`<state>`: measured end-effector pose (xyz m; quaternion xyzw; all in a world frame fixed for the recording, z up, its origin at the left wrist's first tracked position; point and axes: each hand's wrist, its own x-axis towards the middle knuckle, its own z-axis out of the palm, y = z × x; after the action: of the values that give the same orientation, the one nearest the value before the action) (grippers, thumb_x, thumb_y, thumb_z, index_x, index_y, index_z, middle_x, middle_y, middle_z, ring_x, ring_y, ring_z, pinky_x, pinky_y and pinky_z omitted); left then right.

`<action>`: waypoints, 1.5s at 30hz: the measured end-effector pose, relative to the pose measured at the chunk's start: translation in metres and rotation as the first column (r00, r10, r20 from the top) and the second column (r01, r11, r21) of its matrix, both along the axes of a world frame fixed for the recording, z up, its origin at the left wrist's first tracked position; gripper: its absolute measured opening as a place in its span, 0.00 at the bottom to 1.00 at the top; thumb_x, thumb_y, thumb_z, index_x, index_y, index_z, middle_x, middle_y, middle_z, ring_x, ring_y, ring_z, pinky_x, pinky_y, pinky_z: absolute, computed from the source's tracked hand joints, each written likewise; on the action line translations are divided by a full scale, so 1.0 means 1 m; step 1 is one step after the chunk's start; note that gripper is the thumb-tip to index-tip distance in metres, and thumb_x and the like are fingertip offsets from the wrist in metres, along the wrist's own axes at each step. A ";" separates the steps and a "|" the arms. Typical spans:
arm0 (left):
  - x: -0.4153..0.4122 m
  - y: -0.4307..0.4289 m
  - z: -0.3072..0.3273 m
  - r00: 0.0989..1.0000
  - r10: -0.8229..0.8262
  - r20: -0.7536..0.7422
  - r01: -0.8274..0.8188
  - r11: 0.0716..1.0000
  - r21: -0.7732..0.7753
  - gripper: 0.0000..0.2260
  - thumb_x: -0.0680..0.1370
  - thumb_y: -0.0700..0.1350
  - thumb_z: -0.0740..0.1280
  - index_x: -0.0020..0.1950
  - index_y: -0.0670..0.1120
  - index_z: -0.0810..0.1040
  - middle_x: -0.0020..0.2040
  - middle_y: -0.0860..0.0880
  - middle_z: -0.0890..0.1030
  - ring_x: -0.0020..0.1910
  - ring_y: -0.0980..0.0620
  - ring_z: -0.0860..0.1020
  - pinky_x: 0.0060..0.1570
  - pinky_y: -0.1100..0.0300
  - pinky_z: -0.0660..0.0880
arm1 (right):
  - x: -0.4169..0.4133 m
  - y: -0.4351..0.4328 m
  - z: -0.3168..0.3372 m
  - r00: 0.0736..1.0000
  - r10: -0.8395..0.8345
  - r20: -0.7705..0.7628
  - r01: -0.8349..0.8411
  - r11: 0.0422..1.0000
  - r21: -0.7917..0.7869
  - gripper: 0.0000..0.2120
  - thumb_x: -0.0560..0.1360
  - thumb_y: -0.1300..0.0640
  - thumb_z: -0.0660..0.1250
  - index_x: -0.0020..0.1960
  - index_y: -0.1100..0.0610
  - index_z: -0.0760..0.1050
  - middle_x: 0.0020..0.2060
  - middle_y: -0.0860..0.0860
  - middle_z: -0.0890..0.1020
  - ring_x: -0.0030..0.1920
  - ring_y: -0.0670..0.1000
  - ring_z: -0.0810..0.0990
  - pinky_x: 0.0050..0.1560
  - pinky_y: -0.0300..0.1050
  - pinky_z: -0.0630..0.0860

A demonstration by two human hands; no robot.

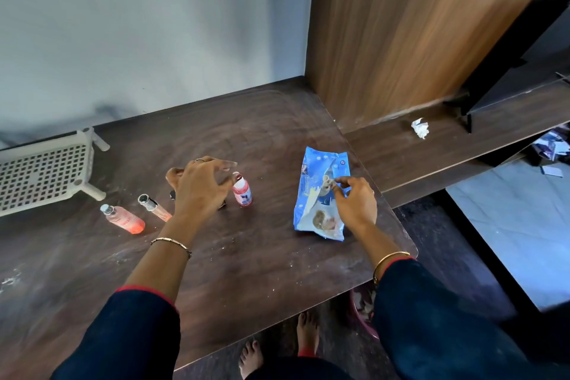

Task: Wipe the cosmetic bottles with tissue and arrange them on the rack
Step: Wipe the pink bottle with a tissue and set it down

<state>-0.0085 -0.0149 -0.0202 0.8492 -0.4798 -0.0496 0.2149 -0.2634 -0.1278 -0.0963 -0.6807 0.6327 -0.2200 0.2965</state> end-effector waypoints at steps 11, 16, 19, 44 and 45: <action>-0.007 -0.001 0.002 1.000 0.019 0.013 -0.019 1.000 0.012 0.06 0.73 0.54 0.69 0.49 0.59 0.82 0.52 0.56 0.82 0.59 0.53 0.74 0.53 0.51 0.55 | 0.001 -0.008 -0.002 0.999 0.004 0.036 -0.005 1.000 0.019 0.07 0.75 0.62 0.66 0.51 0.54 0.76 0.51 0.50 0.79 0.50 0.53 0.77 0.50 0.50 0.75; -0.008 0.000 0.002 1.000 0.012 0.018 -0.012 1.000 0.000 0.05 0.73 0.52 0.69 0.48 0.59 0.82 0.50 0.57 0.82 0.59 0.53 0.74 0.50 0.54 0.52 | -0.003 -0.004 0.012 0.955 -0.108 0.278 0.101 0.994 0.036 0.03 0.74 0.59 0.68 0.46 0.54 0.76 0.42 0.46 0.80 0.44 0.46 0.78 0.39 0.36 0.72; -0.008 0.000 0.001 1.000 0.006 0.018 -0.006 1.000 -0.001 0.05 0.74 0.50 0.69 0.49 0.58 0.82 0.50 0.56 0.82 0.59 0.52 0.74 0.51 0.52 0.54 | -0.007 -0.004 0.016 0.854 -0.237 0.463 0.199 0.971 0.132 0.05 0.73 0.61 0.69 0.43 0.52 0.75 0.42 0.49 0.83 0.45 0.49 0.82 0.46 0.45 0.79; -0.014 0.041 0.013 0.759 -0.041 -0.650 -0.171 0.951 -0.259 0.04 0.76 0.35 0.66 0.47 0.44 0.79 0.39 0.48 0.81 0.33 0.63 0.77 0.35 0.73 0.72 | 0.090 0.061 0.063 0.759 0.207 0.617 -0.299 0.953 0.047 0.13 0.71 0.73 0.64 0.41 0.58 0.81 0.39 0.51 0.84 0.42 0.48 0.83 0.47 0.45 0.81; -0.012 0.044 0.014 0.732 -0.057 -0.679 -0.173 0.948 -0.267 0.04 0.77 0.35 0.66 0.48 0.43 0.78 0.40 0.47 0.81 0.35 0.63 0.77 0.37 0.71 0.74 | 0.094 0.065 0.065 0.776 0.284 0.563 -0.320 0.947 -0.036 0.15 0.69 0.74 0.64 0.40 0.56 0.81 0.39 0.48 0.83 0.42 0.47 0.83 0.47 0.47 0.81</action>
<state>-0.0207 0.0292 -0.0060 0.7419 -0.3427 -0.2725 0.5078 -0.1692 -0.0630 -0.0310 -0.6688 0.4067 -0.3398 0.5214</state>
